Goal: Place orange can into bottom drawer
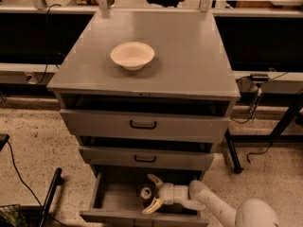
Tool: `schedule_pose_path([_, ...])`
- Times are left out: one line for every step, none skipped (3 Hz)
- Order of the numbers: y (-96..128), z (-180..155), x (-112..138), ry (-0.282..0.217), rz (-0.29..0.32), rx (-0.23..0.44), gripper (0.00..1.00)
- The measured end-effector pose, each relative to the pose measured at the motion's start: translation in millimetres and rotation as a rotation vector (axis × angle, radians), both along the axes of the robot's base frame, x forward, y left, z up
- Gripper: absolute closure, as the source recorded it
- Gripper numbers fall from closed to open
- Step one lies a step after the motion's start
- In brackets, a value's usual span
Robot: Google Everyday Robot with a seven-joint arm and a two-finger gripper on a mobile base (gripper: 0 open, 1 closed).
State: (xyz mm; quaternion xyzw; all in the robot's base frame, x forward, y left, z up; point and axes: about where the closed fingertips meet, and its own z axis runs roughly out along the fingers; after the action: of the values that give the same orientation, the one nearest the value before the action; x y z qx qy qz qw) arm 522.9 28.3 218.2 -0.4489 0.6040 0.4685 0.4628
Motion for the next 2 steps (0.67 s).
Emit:
schedule_pose_path([-1,1,-1,-0.001,-0.003,-0.002,0.0])
schedule_pose_path([-27,9,-10,-0.01,-0.057,-0.034,0.0])
